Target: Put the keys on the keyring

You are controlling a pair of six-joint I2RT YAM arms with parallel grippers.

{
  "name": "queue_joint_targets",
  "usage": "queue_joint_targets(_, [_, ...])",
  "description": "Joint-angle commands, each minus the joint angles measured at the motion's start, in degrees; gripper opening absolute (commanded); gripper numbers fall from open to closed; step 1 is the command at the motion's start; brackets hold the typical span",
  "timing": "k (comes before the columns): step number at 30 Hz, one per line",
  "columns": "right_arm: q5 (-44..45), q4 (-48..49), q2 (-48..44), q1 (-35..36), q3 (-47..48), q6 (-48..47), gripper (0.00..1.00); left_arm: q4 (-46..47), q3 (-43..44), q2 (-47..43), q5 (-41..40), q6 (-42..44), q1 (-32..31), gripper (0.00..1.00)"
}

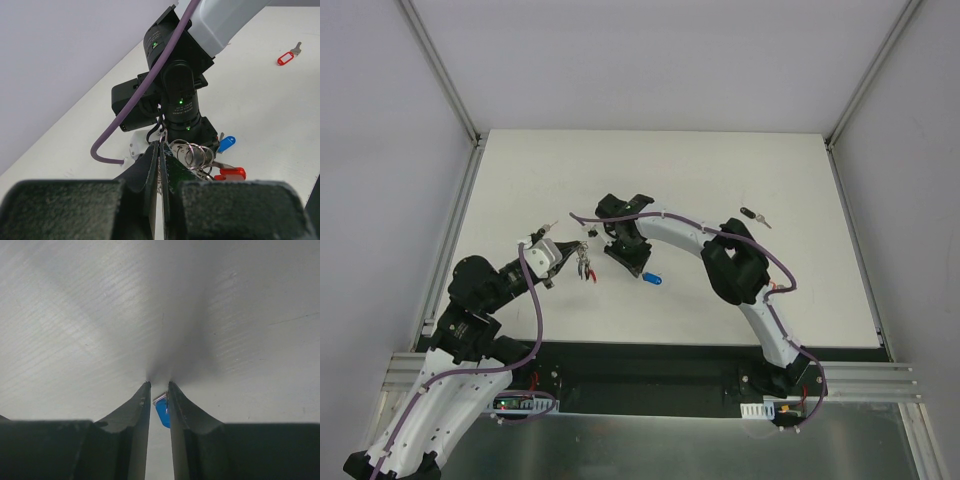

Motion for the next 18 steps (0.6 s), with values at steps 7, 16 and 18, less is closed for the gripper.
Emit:
queue_joint_targets(7, [2.95,-3.34,0.70,0.55,1.70,-1.30,0.21,3.57,0.17,-0.09,0.15,0.46,-0.34,0.00])
queue_joint_targets(16, [4.10,-3.96,0.61,0.72,1.70,-1.65,0.11,3.57,0.17,0.18,0.33,0.29,-0.34,0.00])
queue_joint_targets(18, [4.10,-3.96,0.09,0.73,1.52,-1.48,0.06,3.66,0.17,0.18,0.33,0.29,-0.34,0.00])
